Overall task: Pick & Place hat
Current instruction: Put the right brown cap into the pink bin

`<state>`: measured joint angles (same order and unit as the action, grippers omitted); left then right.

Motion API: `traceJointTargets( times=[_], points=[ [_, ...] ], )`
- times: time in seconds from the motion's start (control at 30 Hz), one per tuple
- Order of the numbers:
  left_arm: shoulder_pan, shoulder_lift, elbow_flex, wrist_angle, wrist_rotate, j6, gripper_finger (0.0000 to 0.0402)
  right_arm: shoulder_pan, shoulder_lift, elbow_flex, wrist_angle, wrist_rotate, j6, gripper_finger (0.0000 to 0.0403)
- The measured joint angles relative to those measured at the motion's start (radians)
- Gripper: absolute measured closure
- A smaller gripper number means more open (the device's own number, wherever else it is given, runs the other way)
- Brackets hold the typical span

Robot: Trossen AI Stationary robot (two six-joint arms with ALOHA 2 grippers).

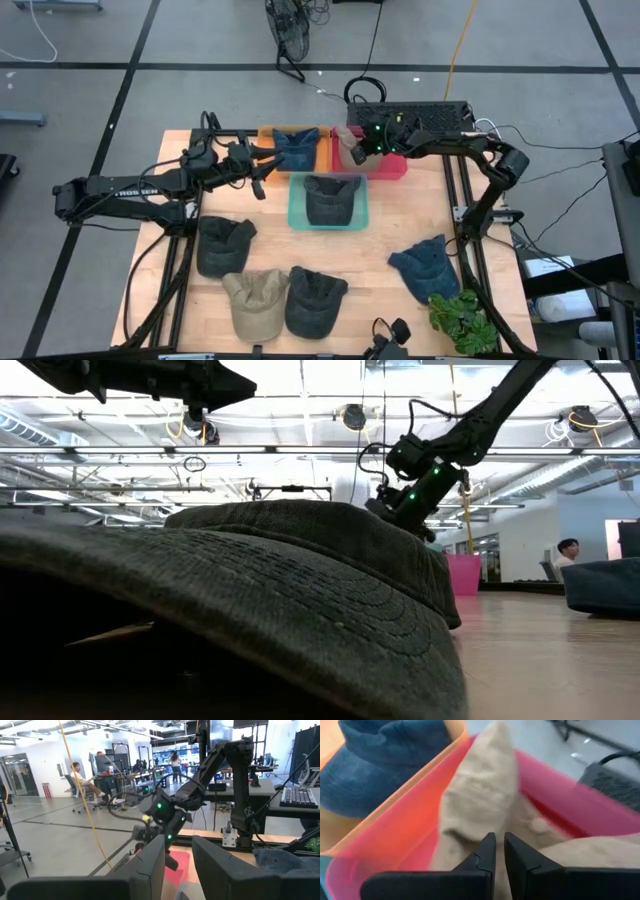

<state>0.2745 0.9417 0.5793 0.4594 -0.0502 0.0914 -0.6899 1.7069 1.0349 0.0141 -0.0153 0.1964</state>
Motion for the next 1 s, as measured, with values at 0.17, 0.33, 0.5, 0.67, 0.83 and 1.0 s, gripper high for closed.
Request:
traceJointTargets(
  times=[0.17, 0.33, 0.5, 0.67, 0.83, 1.0],
  points=[
    [-0.002, 0.000, 0.000, 0.000, 0.000, 0.000, 0.0291, -0.001, -0.104, 0.000, -0.014, 0.013, -0.073, 0.0385],
    [-0.002, 0.000, 0.000, 0.003, 0.000, 0.000, 0.0291, 0.010, -0.203, 0.000, -0.022, -0.047, -0.122, 0.0385],
    [-0.001, 0.000, 0.000, 0.015, 0.017, -0.021, 0.0291, 0.033, -0.193, -0.004, -0.151, -0.089, -0.146, 0.0385],
    [-0.001, 0.000, 0.000, 0.017, 0.033, -0.024, 0.0291, 0.058, -0.167, -0.026, -0.154, 0.035, -0.199, 0.0376],
    [-0.001, 0.000, 0.000, 0.018, 0.033, -0.020, 0.0291, 0.074, -0.169, -0.064, -0.103, 0.067, -0.236, 0.0333],
    [-0.001, 0.000, 0.000, 0.017, 0.033, -0.011, 0.0291, 0.093, -0.169, -0.141, 0.013, 0.067, -0.250, 0.0278]
  ],
)
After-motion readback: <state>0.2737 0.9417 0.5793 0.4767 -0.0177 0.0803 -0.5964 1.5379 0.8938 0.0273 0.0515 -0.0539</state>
